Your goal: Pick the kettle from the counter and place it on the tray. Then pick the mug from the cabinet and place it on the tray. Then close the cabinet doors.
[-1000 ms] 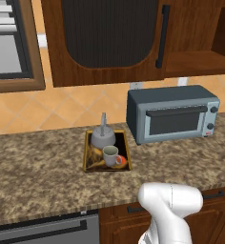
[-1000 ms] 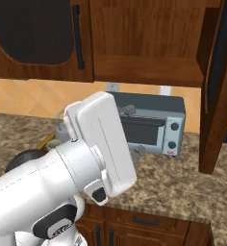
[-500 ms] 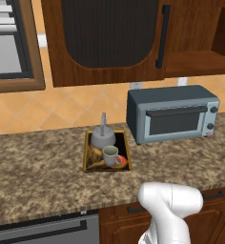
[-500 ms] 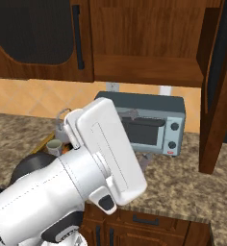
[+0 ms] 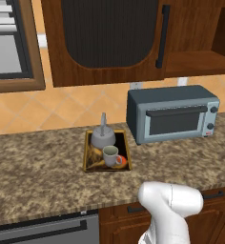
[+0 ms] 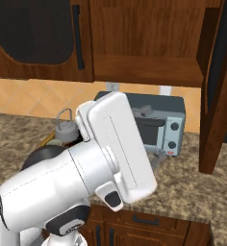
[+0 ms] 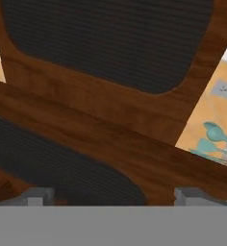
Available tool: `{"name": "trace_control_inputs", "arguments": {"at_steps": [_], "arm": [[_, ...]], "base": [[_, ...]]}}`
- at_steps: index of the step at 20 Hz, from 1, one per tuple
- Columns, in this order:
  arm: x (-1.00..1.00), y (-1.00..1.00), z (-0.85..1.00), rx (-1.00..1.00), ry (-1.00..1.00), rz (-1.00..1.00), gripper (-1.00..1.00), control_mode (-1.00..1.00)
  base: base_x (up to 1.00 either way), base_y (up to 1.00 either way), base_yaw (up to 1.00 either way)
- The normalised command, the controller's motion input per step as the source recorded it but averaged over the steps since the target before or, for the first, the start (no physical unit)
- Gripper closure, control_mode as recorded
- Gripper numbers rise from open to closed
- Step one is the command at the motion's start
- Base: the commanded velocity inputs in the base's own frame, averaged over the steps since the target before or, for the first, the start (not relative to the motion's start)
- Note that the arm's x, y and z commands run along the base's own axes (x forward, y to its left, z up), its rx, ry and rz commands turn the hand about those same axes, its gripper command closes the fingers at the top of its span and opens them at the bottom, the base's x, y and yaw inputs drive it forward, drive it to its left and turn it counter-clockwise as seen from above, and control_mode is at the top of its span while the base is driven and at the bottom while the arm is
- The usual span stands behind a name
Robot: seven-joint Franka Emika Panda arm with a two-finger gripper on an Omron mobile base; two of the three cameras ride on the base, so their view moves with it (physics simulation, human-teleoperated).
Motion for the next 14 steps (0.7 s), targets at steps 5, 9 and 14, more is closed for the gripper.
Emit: {"name": "trace_control_inputs", "arguments": {"at_steps": [5,9,14], "arm": [[0.0,-0.48,0.01,0.0,0.0,-0.12,-1.0,-1.0],[-0.02,-0.47,0.0,0.0,0.0,-0.1,-1.0,-1.0],[-0.05,-0.5,0.0,0.0,0.03,-0.11,-1.0,-1.0]], "base": [[0.0,0.0,0.0],[0.0,0.0,0.0],[0.0,0.0,0.0]]}}
